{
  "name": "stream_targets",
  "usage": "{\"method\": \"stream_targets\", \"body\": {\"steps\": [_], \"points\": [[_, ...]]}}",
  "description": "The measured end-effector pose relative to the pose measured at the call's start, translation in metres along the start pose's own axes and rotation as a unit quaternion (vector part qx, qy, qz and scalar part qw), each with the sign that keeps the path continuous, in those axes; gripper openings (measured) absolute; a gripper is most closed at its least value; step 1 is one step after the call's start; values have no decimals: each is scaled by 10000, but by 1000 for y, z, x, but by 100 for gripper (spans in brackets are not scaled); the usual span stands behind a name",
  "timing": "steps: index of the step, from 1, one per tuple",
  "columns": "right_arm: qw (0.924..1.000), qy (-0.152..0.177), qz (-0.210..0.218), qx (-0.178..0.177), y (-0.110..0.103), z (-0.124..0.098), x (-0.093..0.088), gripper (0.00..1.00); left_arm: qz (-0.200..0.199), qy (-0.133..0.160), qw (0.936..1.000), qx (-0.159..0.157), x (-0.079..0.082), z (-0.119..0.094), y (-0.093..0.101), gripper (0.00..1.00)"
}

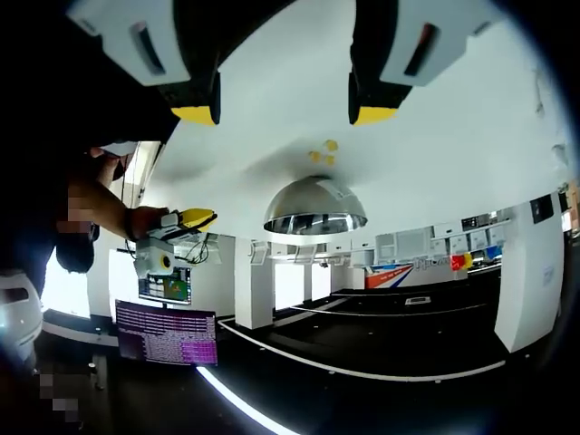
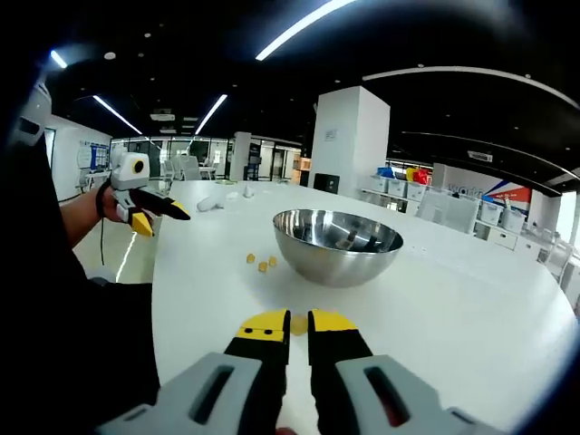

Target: Pick up the QQ candy scattered on the table and place it into the stainless steel bowl on the table

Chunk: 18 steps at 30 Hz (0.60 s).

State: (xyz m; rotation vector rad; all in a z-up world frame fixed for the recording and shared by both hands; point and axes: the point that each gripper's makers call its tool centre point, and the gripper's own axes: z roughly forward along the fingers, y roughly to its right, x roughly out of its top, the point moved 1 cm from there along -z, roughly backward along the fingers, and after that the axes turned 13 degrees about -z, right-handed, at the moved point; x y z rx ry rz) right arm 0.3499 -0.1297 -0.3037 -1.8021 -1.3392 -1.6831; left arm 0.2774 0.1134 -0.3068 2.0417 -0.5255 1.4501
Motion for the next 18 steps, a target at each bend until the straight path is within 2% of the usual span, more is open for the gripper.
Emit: {"method": "stream_targets", "body": {"steps": [9, 18], "points": [[9999, -16, 102, -111, 14, -8, -13, 9, 27, -42, 10000, -33, 2, 7, 3, 57], [9999, 23, -129, -50, 30, 4, 4, 9, 51, -63, 10000, -50, 3, 11, 4, 57]]}}
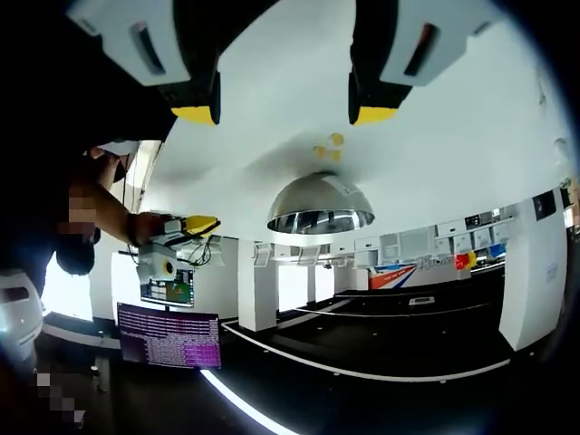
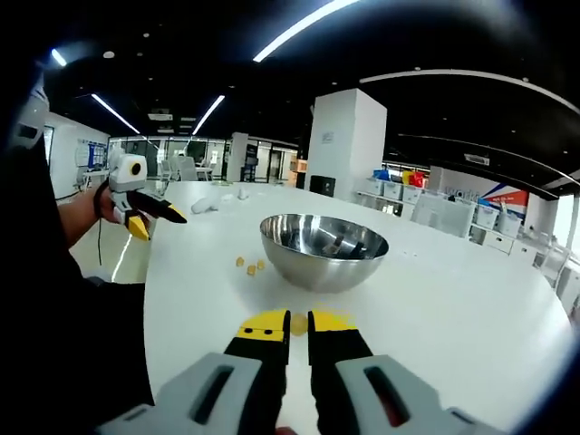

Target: Pick up the QQ candy scattered on the table and place it into the stainless steel bowl on the table

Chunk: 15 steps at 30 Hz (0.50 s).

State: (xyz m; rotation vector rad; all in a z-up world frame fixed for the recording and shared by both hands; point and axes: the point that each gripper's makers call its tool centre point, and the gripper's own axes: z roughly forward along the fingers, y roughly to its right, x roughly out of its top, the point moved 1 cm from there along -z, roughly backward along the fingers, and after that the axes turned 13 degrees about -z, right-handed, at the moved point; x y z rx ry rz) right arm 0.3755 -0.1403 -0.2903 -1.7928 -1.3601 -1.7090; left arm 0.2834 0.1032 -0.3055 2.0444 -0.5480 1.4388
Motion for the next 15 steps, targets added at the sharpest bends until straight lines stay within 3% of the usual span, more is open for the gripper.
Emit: {"method": "stream_targets", "body": {"steps": [5, 15], "points": [[9997, 52, -246, 69, 19, 17, 20, 9, -4, -14, 10000, -10, -1, 1, 0, 57], [9938, -260, -988, 430, 50, 74, 46, 9, -28, -55, 10000, -1, -2, 0, -6, 57]]}}
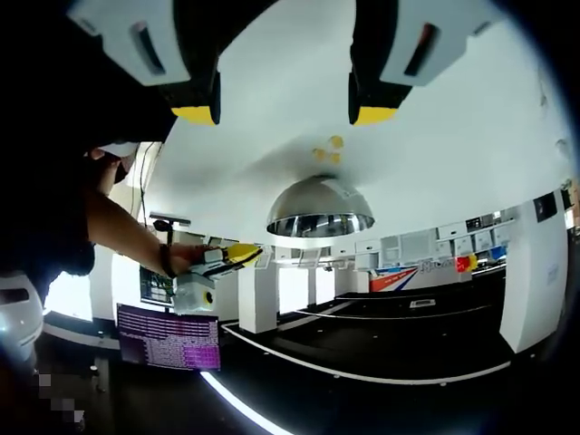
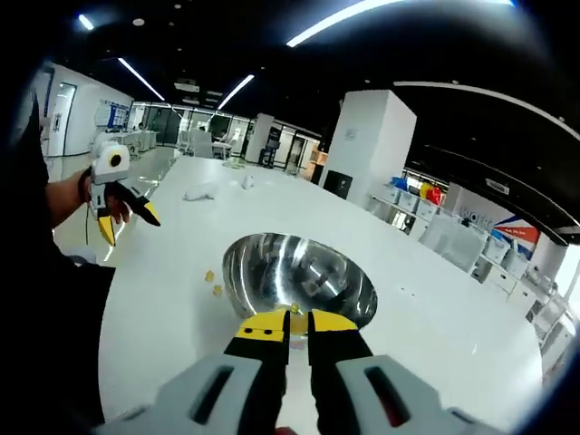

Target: Pick up the QQ candy scattered on the table and place it into the stainless steel bowl on the table

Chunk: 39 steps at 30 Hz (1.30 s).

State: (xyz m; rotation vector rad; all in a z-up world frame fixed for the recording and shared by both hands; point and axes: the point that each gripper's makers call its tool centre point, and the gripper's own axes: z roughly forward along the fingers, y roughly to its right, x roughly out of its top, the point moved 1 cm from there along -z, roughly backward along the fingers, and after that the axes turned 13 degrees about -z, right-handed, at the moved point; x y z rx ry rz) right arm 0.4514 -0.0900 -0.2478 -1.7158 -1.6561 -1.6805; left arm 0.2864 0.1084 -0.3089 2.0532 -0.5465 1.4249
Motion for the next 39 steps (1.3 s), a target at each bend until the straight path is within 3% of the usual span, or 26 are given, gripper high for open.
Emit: {"method": "stream_targets", "body": {"steps": [9, 17, 24, 28, 32, 39], "points": [[9919, -633, -767, 786, 17, 54, 15, 9, -39, 21, 10000, -9, -1, -1, -4, 57], [9770, -1326, -1155, 1204, 27, 95, -5, 10, -84, 65, 9999, 5, 0, -5, -11, 56], [9716, -1467, -1303, 1325, 27, 105, -9, 10, -190, 110, 9997, 124, -2, -13, -25, 56], [9720, -1468, -1276, 1317, 26, 104, -7, 11, -210, 102, 9997, 109, -4, -14, -29, 56], [9718, -1454, -1307, 1317, 21, 97, -3, 24, -210, 114, 9997, 97, -3, -13, -27, 56], [9748, -1394, -1307, 1152, 28, 87, 6, 24, -185, 163, 9997, 81, 0, -16, -26, 56]]}}
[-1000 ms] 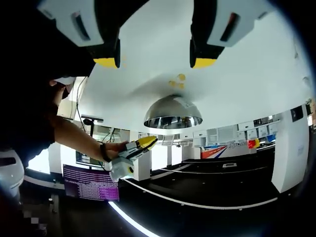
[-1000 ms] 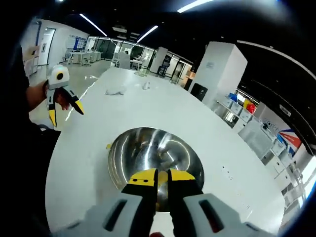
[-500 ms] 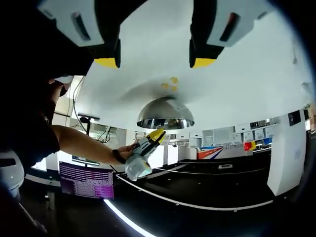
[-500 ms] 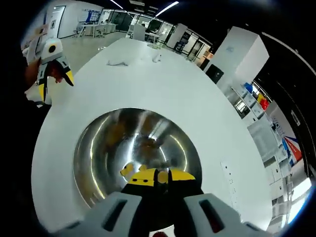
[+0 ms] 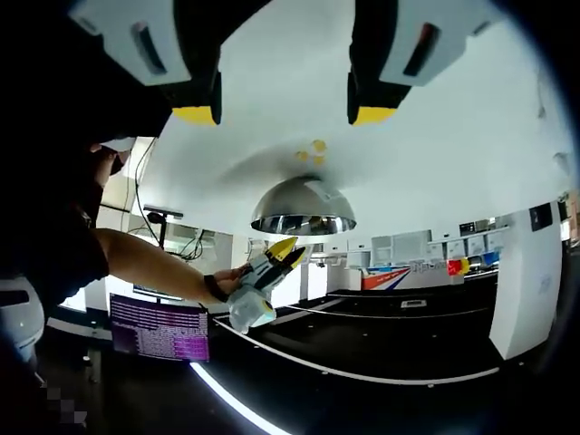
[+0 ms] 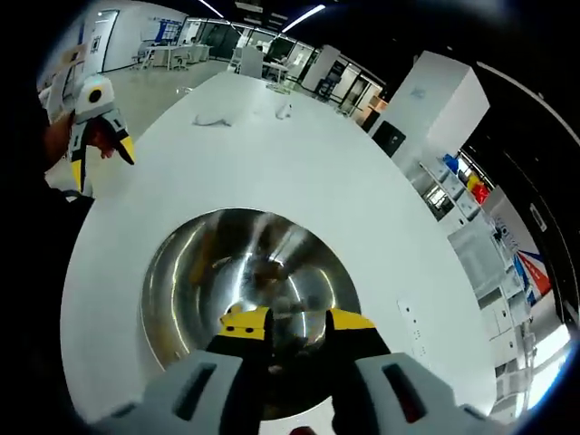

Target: Pick up the QQ candy scattered on the table and place it into the stainless steel bowl on the table

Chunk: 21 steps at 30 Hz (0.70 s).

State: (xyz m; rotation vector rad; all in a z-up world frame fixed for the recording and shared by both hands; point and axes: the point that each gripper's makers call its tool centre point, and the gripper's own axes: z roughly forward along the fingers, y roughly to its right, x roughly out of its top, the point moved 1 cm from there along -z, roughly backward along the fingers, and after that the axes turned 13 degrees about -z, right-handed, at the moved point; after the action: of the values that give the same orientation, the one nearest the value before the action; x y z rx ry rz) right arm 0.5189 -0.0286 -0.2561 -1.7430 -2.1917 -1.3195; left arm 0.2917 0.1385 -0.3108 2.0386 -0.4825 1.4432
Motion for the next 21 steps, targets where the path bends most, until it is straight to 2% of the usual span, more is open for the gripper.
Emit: {"method": "stream_targets", "body": {"steps": [3, 7, 15, 19, 21], "points": [[9999, 47, -5, -112, 2, -10, 3, 24, 23, 2, 10000, -10, 0, -1, 4, 56], [9990, 352, 38, -258, -9, -32, 10, 23, 47, 32, 10000, -1, 1, -3, 8, 56], [9947, 798, 324, -559, -56, -73, 1, 22, 55, 41, 10000, 31, 1, -4, 10, 56], [9889, 1053, 742, -740, -83, -88, -8, 22, 64, 43, 10000, 34, 1, -2, 11, 56], [9831, 1219, 1045, -883, -92, -93, -13, 22, 66, 51, 10000, 25, 2, -2, 12, 57]]}}
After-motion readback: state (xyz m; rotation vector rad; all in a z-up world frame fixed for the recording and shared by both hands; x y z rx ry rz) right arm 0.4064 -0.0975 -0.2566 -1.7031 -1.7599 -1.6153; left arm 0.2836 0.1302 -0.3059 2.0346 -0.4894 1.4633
